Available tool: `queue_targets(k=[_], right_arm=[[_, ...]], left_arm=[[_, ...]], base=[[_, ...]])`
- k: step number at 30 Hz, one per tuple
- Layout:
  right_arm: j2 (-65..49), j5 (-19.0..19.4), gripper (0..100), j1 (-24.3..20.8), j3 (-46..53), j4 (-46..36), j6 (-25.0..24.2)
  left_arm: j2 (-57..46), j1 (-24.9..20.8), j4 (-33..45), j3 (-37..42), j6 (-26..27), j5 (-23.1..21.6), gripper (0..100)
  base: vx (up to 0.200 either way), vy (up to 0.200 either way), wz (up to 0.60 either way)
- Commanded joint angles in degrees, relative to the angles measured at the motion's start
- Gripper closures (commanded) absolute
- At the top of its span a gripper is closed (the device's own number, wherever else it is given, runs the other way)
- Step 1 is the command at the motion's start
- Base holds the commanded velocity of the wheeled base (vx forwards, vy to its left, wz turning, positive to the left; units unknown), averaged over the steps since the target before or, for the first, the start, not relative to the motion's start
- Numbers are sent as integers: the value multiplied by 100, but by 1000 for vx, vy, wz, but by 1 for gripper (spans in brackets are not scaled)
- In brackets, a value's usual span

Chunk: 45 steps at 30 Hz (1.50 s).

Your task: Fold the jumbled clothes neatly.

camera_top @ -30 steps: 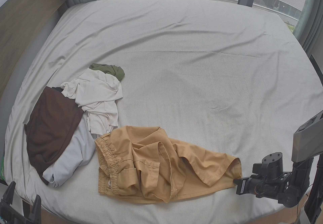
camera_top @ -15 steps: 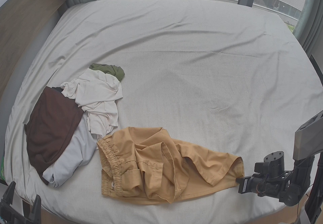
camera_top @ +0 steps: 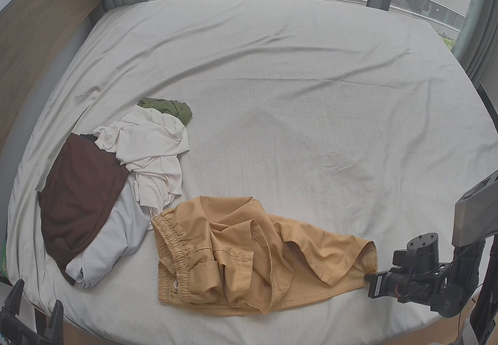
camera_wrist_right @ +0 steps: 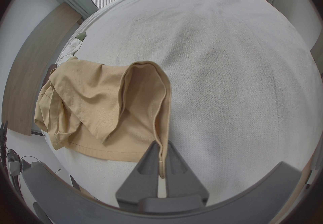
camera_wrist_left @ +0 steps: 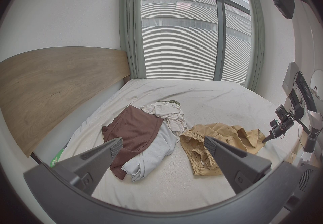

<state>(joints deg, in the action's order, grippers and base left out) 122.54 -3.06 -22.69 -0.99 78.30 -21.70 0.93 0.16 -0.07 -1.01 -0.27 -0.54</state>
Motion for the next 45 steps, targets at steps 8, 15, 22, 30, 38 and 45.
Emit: queue_targets(k=[8,15,22,30,38,45], right_arm=[[-1215,-2,0,-561,99,291,-27],[-2182,69,0,-1168,81,528,-27],[-2182,482,0,-1493,-244,994,-1],[-1883,772,0,-2047,-1176,985,25],[-1610,1044,0,-2258,-2125,537,-80],[-1883,1361,0,-2108,-2099,432,-432]], left_arm=[[-93,2,-10,101,-131,10,0],[-93,2,-10,101,0,-25,0],[-31,-33,-590,-593,-61,-122,0],[769,-737,-142,-1375,-52,-263,0],[2667,-2020,-573,-1938,-1045,-931,0],[4882,-2108,-1768,-2694,-1371,-1441,0]], base=[[0,0,0],[0,0,0],[0,0,0],[0,0,0],[0,0,0],[0,0,0]])
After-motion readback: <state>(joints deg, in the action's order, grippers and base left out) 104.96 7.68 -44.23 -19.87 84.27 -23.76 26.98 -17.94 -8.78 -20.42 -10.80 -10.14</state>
